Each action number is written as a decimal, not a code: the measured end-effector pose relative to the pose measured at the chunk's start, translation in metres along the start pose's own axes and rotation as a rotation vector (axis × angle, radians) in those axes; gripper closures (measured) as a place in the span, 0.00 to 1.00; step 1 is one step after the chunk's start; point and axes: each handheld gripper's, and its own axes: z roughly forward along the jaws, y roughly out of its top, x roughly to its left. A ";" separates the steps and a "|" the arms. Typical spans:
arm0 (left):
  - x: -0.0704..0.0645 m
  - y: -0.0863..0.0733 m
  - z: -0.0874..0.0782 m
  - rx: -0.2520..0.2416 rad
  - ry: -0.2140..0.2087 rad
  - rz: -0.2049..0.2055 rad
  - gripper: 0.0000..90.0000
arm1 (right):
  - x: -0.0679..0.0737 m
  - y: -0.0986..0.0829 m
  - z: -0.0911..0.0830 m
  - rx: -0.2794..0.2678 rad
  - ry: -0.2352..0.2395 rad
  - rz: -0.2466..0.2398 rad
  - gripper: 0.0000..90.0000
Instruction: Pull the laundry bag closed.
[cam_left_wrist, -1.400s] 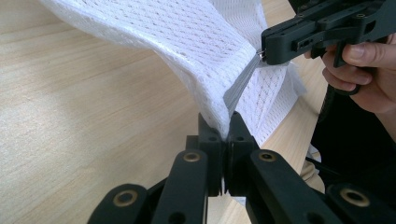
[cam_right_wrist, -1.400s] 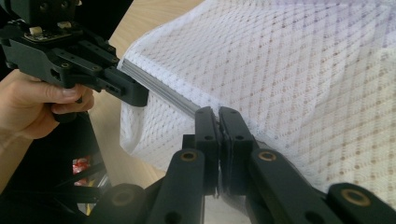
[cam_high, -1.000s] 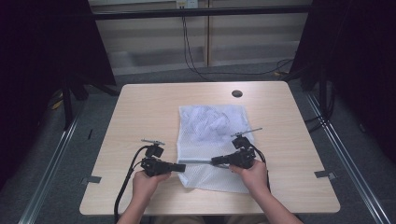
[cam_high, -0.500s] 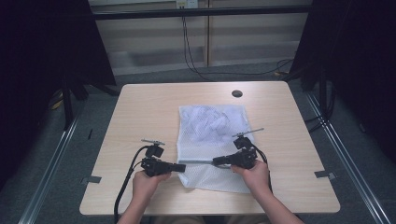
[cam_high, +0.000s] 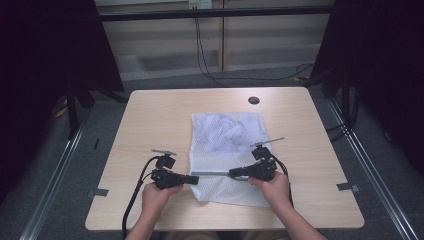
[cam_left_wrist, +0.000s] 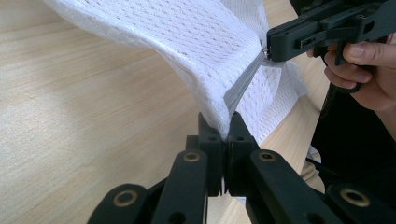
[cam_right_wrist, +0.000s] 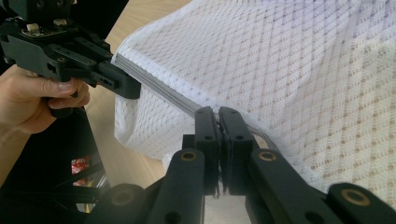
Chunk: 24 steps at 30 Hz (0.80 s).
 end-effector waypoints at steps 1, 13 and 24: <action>0.000 0.000 0.000 0.000 -0.002 -0.007 0.98 | 0.000 0.000 0.000 -0.001 0.001 -0.001 0.96; 0.000 0.000 0.000 0.004 0.001 -0.004 0.98 | 0.000 0.000 -0.001 -0.004 -0.003 -0.006 0.96; 0.001 0.000 -0.001 0.004 0.005 0.003 0.98 | -0.001 0.000 -0.004 -0.007 -0.005 -0.002 0.96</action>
